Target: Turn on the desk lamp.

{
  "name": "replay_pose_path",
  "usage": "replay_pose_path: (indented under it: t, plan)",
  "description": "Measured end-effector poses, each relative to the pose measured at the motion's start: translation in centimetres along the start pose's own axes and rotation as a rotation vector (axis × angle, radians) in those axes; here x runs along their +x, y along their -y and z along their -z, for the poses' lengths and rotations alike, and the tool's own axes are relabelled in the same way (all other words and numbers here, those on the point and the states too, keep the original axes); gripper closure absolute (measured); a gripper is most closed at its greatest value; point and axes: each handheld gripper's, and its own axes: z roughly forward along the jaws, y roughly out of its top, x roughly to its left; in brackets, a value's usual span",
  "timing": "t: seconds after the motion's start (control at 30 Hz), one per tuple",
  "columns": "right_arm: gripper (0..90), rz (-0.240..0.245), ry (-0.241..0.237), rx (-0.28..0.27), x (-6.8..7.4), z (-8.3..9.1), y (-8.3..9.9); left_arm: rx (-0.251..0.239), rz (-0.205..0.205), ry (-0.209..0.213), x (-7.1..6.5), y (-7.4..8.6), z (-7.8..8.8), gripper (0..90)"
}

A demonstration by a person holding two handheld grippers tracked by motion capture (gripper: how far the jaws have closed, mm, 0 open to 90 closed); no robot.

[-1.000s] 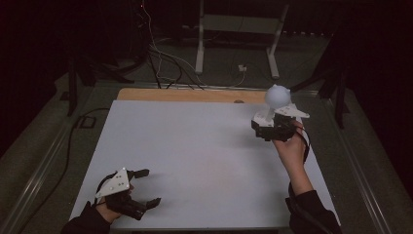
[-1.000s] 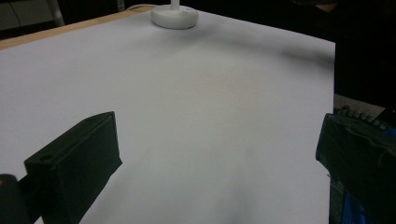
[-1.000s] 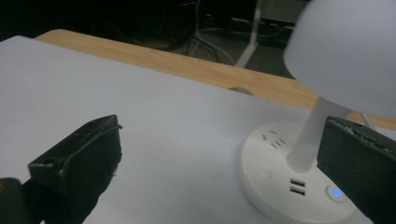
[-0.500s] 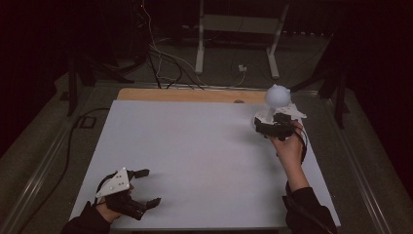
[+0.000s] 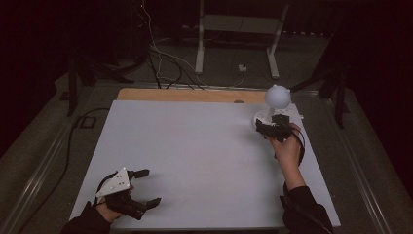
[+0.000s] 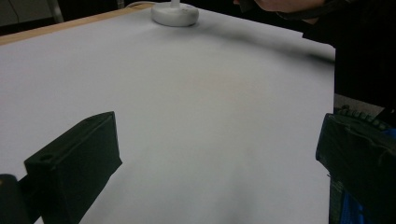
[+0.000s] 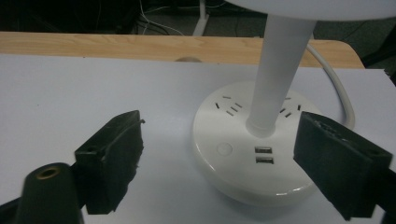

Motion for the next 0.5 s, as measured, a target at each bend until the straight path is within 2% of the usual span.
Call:
replay_pose_path:
  t: [0.03, 0.07, 0.2, 0.37, 0.5]
  plan:
    - [25.5, 0.000, 0.002, 0.020, 0.03, -0.11, 0.00, 0.000, 0.001, 0.001, 0.01, 0.00, -0.01, 0.2]
    - [27.2, 0.004, 0.008, 0.034, 0.04, -0.24, 0.06, 0.001, 0.003, 0.001, 0.00, 0.01, -0.02, 0.3]
    - [39.4, 0.001, 0.031, 0.042, 0.00, -0.47, 0.30, 0.002, 0.000, 0.000, -0.03, 0.01, -0.01, 0.3]
    - [56.6, -0.023, 0.027, 0.068, -0.16, -0.68, 0.43, 0.005, 0.002, -0.001, -0.01, 0.02, -0.02, 0.3]
    - [66.7, -0.016, 0.040, 0.080, -0.14, -0.88, 0.62, 0.008, 0.001, -0.002, -0.04, 0.03, -0.05, 0.2]
